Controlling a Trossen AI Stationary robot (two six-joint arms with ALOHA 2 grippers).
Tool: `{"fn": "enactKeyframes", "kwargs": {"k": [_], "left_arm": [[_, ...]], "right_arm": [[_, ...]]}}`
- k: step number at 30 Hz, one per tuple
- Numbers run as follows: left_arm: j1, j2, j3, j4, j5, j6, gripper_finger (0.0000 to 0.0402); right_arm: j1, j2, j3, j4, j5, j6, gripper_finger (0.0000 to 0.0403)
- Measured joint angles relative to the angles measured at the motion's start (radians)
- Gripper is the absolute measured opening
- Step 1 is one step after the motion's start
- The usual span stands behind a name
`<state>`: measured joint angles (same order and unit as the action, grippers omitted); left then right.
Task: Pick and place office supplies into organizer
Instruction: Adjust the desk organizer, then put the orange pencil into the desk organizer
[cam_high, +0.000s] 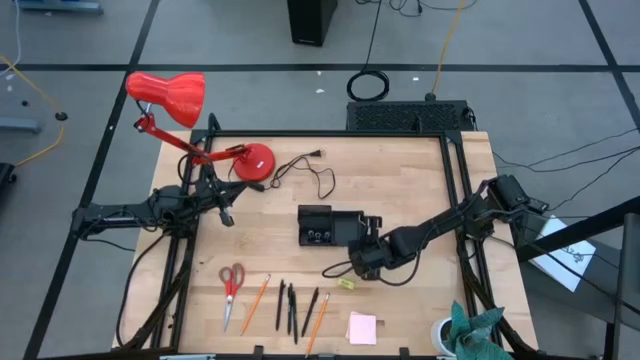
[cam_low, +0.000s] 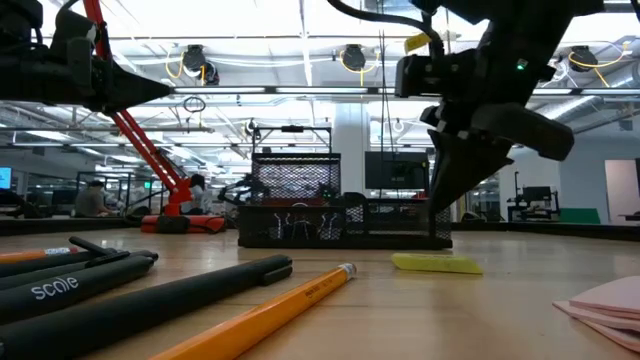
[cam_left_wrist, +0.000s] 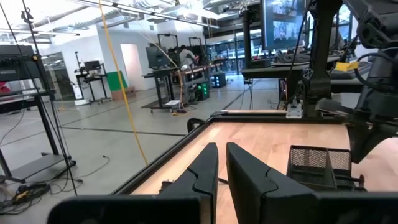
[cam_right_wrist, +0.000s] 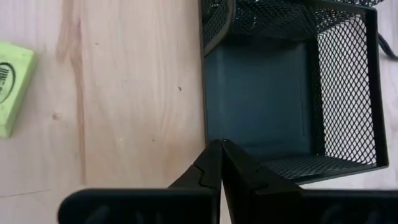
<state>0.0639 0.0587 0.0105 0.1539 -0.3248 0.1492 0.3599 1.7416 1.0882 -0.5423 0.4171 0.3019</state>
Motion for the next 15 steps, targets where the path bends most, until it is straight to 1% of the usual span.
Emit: {"fn": "enactKeyframes", "kwargs": {"k": [5,7,10,12,15], "left_arm": [[0.000,0.000,0.000,-0.002,0.000,0.002,0.0040],[0.000,0.000,0.000,-0.002,0.000,-0.004,0.0040],[0.000,0.000,0.000,0.001,0.000,-0.020,0.0040],[0.000,0.000,0.000,0.014,-0.005,-0.003,0.0040],[0.000,0.000,0.000,0.031,-0.020,0.010,0.0040]], "right_arm": [[0.008,-0.013,0.000,0.005,-0.001,-0.002,0.0000],[0.020,-0.030,0.000,0.032,-0.001,-0.024,0.0000],[0.046,-0.073,0.000,0.098,-0.001,-0.112,0.0000],[0.054,-0.112,0.000,0.172,-0.001,-0.183,0.0000],[0.056,-0.174,-0.007,0.269,-0.002,-0.317,0.0000]]}}
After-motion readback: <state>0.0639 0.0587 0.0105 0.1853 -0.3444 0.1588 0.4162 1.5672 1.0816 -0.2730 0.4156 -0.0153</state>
